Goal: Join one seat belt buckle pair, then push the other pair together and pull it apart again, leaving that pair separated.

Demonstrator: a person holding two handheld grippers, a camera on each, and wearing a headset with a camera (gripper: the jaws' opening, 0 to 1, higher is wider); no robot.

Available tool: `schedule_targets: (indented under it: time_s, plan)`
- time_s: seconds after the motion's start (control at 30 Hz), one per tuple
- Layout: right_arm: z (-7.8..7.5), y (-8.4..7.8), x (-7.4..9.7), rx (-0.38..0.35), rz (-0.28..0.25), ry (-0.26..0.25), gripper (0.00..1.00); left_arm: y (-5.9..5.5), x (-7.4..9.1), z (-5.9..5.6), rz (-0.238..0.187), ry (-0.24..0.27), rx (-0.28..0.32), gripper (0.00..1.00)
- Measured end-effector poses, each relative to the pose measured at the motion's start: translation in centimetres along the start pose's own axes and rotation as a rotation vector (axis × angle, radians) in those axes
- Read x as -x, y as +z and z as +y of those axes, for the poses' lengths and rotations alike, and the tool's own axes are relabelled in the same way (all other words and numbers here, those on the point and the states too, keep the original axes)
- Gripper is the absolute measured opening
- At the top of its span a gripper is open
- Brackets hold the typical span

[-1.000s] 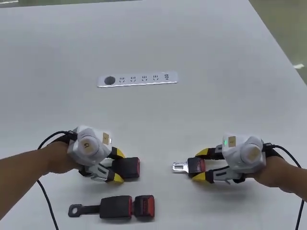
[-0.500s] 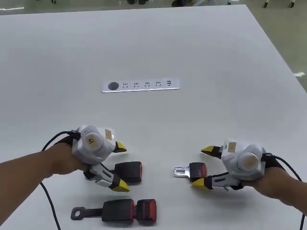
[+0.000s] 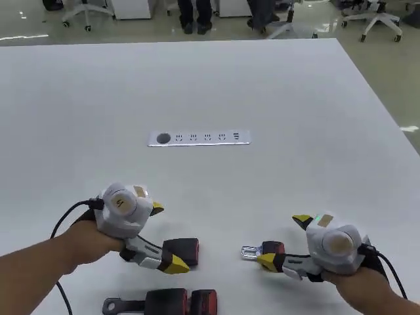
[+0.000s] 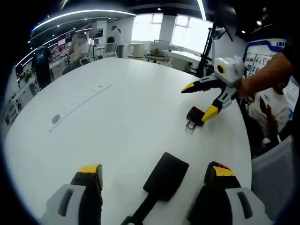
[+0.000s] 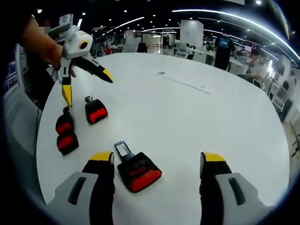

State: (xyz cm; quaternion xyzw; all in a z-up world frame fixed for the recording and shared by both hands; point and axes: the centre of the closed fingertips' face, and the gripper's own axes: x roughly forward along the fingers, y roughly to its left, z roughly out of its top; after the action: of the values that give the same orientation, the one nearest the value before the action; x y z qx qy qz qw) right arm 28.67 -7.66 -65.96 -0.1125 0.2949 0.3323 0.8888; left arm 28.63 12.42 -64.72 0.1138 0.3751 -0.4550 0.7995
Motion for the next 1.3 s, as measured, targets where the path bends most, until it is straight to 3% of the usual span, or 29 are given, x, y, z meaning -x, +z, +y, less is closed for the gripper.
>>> schedule_targets:
  time_s: [0.27, 0.37, 0.57, 0.67, 0.8, 0.83, 1.3]
  plan:
    - [-0.2, 1.3, 1.2, -0.062, -0.060, -0.098, 0.82, -0.4, 2.6, 0.7, -0.070, 0.107, 0.069, 1.00]
    - [-0.3, 1.3, 1.5, -0.058, -0.071, -0.123, 0.86, -0.1, 3.9, 0.5, -0.111, 0.143, 0.104, 1.00]
    - [0.4, 2.3, 2.8, -0.086, -0.104, -0.161, 0.88, -0.7, 6.0, -0.1, -0.144, 0.190, 0.148, 1.00]
    - [0.9, 2.7, 3.3, -0.097, -0.127, -0.175, 0.90, -0.8, 7.5, -0.4, -0.185, 0.213, 0.178, 1.00]
    - [2.2, 2.8, 4.2, -0.090, -0.136, -0.193, 0.90, -1.2, 8.8, -0.5, -0.217, 0.231, 0.182, 1.00]
    - [2.3, 2.7, 4.4, -0.080, -0.134, -0.198, 0.90, -1.4, 9.3, -1.2, -0.230, 0.235, 0.189, 1.00]
    - [5.3, 2.0, 7.3, -0.092, -0.166, -0.219, 0.92, -4.2, 14.1, -3.0, -0.315, 0.257, 0.216, 1.00]
